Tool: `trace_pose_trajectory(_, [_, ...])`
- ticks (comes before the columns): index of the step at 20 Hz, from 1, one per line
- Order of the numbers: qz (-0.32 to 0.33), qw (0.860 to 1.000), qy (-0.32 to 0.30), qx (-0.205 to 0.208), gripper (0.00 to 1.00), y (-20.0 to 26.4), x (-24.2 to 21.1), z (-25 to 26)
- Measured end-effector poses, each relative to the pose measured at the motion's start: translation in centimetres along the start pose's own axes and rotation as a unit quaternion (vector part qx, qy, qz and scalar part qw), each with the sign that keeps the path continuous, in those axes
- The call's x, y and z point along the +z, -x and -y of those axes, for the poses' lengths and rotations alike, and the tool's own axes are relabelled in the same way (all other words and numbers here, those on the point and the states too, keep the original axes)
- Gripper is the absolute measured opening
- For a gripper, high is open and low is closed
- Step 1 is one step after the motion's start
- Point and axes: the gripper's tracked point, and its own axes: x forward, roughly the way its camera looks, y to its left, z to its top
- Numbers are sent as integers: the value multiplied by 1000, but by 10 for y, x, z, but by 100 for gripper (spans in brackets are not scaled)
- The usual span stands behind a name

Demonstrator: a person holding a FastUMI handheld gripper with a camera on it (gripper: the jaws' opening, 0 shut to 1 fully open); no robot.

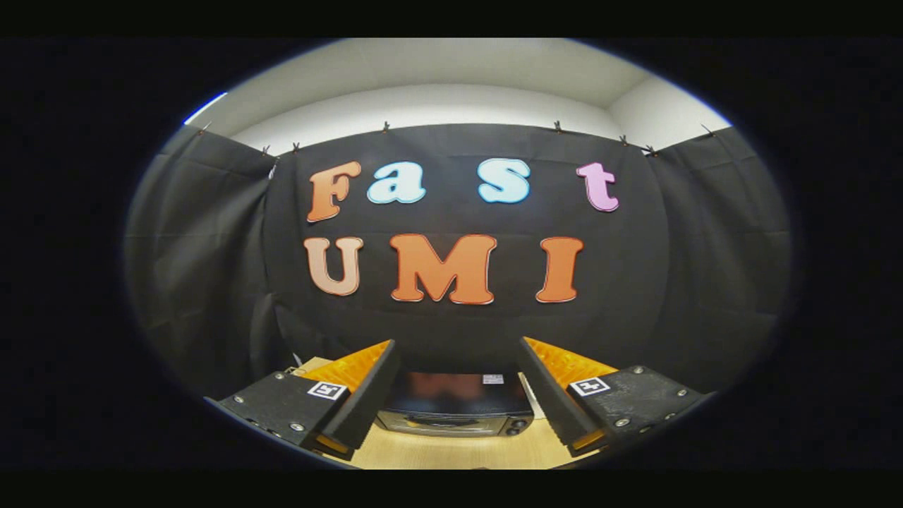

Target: Open the toaster oven, put the food inside, and close the toaster oven door.

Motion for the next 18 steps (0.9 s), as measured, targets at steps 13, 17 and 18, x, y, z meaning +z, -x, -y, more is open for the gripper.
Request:
trace_pose_trajectory(13, [-9,999,21,47,99,-5,4,-27])
trace_pose_trajectory(17, [5,1000,16,26,99,1,-1,-19])
trace_pose_trajectory(18, [6,1000,11,24,99,4,-3,-18])
